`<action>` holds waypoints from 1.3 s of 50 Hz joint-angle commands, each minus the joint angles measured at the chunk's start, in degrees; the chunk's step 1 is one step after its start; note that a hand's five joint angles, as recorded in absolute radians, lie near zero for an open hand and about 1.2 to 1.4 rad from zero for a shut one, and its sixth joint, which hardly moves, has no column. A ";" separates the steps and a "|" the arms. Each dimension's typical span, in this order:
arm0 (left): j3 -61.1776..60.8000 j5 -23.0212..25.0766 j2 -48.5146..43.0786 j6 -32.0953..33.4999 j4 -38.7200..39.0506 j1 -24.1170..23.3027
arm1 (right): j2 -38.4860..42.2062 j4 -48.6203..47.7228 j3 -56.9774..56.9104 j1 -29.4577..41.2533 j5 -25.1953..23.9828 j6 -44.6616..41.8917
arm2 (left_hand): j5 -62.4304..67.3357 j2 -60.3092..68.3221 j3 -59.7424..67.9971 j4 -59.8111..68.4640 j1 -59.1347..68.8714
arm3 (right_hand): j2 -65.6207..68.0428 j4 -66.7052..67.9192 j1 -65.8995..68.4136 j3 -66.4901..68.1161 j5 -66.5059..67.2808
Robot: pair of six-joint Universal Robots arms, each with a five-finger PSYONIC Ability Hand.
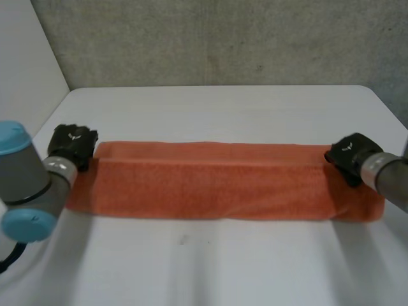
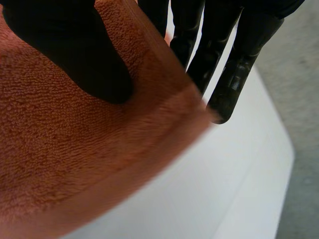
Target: Fold the laundry
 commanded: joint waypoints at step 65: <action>-13.11 4.27 11.18 -20.77 -2.14 -2.97 | 2.48 -11.40 9.07 -11.00 -8.11 23.54 | -57.74 -58.07 -57.94 -57.97 -57.40 | -18.85 -19.59 -7.41 -19.14 -18.35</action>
